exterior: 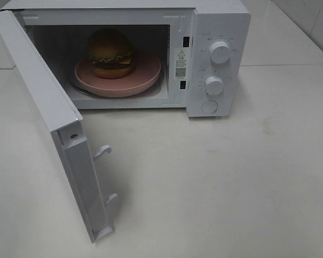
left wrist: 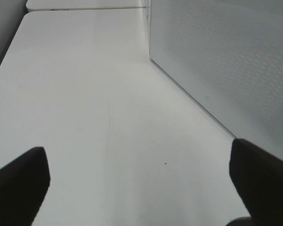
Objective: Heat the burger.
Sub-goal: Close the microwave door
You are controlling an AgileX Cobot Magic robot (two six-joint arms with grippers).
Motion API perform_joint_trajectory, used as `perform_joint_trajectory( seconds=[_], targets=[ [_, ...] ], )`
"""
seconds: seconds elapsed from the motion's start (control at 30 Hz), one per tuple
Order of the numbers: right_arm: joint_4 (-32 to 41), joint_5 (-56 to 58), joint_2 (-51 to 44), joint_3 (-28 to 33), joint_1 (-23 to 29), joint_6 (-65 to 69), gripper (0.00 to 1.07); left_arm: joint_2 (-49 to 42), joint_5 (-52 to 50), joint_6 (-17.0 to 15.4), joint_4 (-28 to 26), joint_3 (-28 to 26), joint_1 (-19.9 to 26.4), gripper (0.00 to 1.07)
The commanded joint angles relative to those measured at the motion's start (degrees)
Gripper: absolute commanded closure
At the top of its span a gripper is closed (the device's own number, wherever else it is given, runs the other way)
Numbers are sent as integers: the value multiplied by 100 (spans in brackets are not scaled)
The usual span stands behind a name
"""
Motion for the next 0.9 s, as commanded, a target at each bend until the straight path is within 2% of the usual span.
perform_joint_trajectory(
  seconds=[0.03, 0.2, 0.33, 0.37, 0.4, 0.43, 0.47, 0.53, 0.9],
  targets=[
    [143, -132, -189, 80, -332, 57, 31, -11, -17, 6, 0, 11, -23, 9],
    [636, -395, -670, 212, -1077, 6, 31, -11, -17, 6, 0, 11, -23, 9],
    [779, -567, -928, 327, -1438, -40, 31, -11, -17, 6, 0, 11, -23, 9],
    [854, -659, -1140, 384, -1713, -86, 31, -11, -17, 6, 0, 11, -23, 9],
    [854, -659, -1140, 384, -1713, -86, 31, -11, -17, 6, 0, 11, -23, 9],
    [877, -659, -1324, 384, -2011, -120, 31, -11, -17, 6, 0, 11, -23, 9],
    [877, -659, -1324, 384, -2011, -120, 31, -11, -17, 6, 0, 11, -23, 9],
    [877, -659, -1616, 384, -2332, -120, 31, -11, -17, 6, 0, 11, -23, 9],
    [951, -659, -2418, 384, -3031, -126, 32, -11, -17, 6, 0, 11, -23, 9]
  ],
)
